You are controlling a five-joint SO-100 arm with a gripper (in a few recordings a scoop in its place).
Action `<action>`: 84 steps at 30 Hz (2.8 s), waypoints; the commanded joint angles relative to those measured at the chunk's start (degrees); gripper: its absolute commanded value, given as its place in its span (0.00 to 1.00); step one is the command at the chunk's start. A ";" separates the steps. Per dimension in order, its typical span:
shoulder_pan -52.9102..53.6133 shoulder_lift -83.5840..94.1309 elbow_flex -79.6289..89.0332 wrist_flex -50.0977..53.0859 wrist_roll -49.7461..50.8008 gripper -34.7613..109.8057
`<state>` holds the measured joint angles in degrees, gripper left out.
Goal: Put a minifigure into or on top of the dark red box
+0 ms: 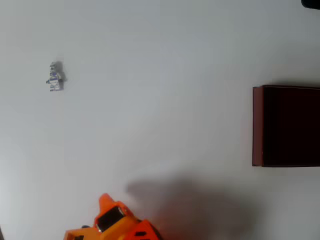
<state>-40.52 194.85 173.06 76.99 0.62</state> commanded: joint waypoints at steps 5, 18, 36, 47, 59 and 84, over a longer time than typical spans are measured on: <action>-1.14 0.62 0.00 0.88 -0.09 0.25; -1.14 0.62 0.00 0.88 -0.09 0.25; 13.01 -8.09 -28.56 12.22 42.89 0.36; 12.48 -65.65 -60.12 12.04 82.53 0.37; 4.22 -90.00 -67.06 3.16 115.66 0.37; -0.26 -140.27 -130.78 19.25 127.27 0.37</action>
<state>-40.17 55.63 50.10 93.78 128.58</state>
